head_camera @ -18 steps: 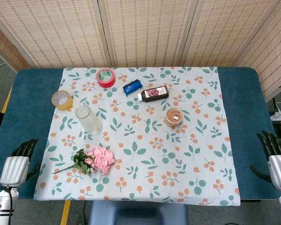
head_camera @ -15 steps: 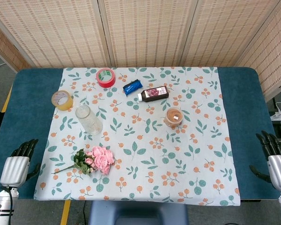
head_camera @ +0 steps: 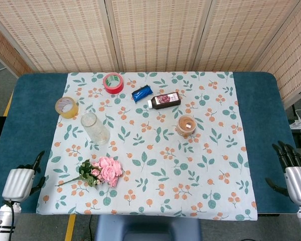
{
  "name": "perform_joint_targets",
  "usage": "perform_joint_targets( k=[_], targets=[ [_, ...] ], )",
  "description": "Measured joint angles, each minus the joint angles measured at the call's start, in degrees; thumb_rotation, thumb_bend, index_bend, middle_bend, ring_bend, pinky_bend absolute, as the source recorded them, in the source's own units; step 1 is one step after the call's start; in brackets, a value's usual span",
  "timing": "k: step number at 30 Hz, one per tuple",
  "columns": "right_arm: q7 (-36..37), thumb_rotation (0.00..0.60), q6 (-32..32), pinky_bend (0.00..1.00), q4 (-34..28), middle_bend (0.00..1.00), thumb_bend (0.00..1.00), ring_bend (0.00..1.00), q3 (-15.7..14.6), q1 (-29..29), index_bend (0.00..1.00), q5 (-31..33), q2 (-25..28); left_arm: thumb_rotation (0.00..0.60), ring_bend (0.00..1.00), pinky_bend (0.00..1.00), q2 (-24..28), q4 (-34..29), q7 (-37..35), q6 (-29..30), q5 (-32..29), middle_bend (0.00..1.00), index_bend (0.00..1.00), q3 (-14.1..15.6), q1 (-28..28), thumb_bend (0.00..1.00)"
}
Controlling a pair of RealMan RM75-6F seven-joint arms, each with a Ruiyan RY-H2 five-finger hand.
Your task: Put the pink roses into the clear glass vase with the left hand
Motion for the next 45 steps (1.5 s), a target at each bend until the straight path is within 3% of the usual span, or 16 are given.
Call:
perform_joint_targets(
  k=[8, 19, 31, 37, 45],
  targets=[
    [-0.9, 0.6, -0.4, 0.17, -0.1, 0.0, 0.12, 0.0, 0.1, 0.2, 0.02, 0.5, -0.4, 0.6, 1.0, 1.0, -1.5, -0.8, 3.6, -5.5, 2.6, 0.99, 0.0, 0.4, -4.4, 0.33],
    [-0.2, 0.6, -0.8, 0.17, 0.0, 0.0, 0.12, 0.0, -0.2, 0.4, 0.03, 0.1, 0.0, 0.6, 1.0, 1.0, -7.3, -3.1, 6.9, -12.4, 2.2, 0.99, 0.0, 0.8, -8.9, 0.32],
    [0.0, 0.6, -1.0, 0.17, 0.2, 0.0, 0.12, 0.0, -0.4, 0.5, 0.03, -0.1, 0.0, 0.6, 1.0, 1.0, -12.2, -4.0, 7.4, -16.1, 1.5, 0.98, 0.0, 1.8, -11.2, 0.32],
    [-0.1, 0.6, -1.5, 0.17, 0.2, 0.0, 0.12, 0.0, -0.5, 0.7, 0.03, 0.0, 0.0, 0.6, 1.0, 1.0, -18.1, 0.3, 7.6, -16.4, 0.1, 0.99, 0.14, 0.4, -12.1, 0.33],
    [0.0, 0.6, -1.8, 0.17, 0.1, 0.0, 0.12, 0.0, -0.5, 0.8, 0.03, 0.0, 0.3, 0.6, 1.0, 1.0, -24.8, 8.7, 6.7, -14.4, -0.1, 1.0, 0.45, -0.6, -12.7, 0.34]
  ],
)
